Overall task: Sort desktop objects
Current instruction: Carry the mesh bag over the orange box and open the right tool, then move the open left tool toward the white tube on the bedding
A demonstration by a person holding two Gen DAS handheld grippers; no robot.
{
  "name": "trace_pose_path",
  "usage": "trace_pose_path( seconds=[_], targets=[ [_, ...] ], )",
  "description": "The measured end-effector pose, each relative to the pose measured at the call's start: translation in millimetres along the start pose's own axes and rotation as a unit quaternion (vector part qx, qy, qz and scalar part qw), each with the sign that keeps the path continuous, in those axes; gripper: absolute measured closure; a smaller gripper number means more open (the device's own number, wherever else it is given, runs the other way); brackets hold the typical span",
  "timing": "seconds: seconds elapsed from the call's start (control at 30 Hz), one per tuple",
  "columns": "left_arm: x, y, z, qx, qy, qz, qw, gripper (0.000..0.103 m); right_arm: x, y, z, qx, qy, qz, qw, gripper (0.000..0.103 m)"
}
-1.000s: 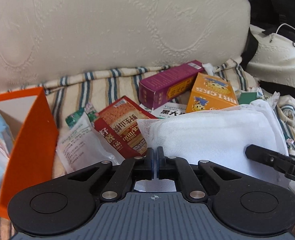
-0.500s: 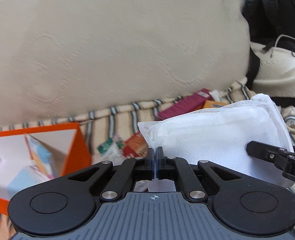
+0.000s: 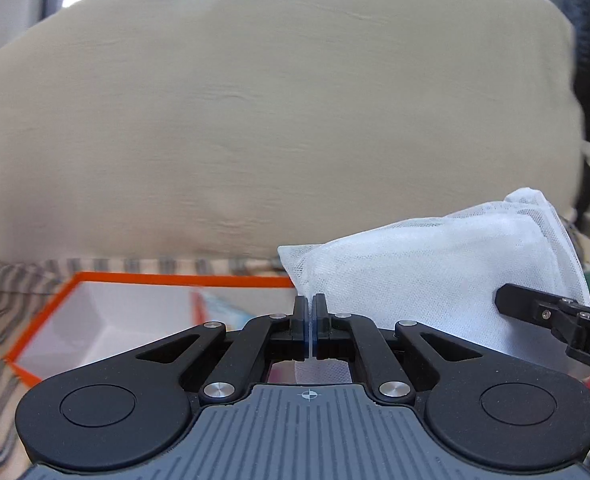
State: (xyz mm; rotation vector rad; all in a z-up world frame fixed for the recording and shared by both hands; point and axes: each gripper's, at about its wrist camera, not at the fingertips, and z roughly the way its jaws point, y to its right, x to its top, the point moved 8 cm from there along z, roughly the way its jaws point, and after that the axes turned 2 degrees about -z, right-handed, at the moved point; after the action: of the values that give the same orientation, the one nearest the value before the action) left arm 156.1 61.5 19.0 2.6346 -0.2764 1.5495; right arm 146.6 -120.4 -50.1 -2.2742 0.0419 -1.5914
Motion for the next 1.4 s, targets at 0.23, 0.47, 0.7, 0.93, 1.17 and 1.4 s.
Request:
trace_pose_path(
  seconds=[0.23,0.47,0.7,0.93,1.17,1.4],
  targets=[
    [12,-93,3,0.067,0.01,-0.036,0.9971,0.103,7,-72,60,0.056,-0.011,-0.026,0.998,0.085],
    [4,-172,27,0.125,-0.004,-0.049,0.991,0.103,-14,-130,121,0.088,-0.05,-0.037,0.994,0.085],
    [-19,-192,49,0.155,-0.024,-0.042,0.9867,0.071,-39,-140,155,0.035,-0.109,-0.052,0.992,0.017],
    [-20,-187,31,0.156,0.014,-0.05,0.9864,0.009,-35,-139,132,0.011,-0.085,-0.081,0.993,0.008],
    [-5,-167,0,0.154,0.045,-0.038,0.9863,0.005,-26,-111,91,-0.005,-0.041,-0.052,0.998,0.005],
    [1,-126,-20,0.131,0.058,-0.022,0.9894,0.004,-15,-80,49,-0.033,-0.005,-0.045,0.998,0.005]
  ],
)
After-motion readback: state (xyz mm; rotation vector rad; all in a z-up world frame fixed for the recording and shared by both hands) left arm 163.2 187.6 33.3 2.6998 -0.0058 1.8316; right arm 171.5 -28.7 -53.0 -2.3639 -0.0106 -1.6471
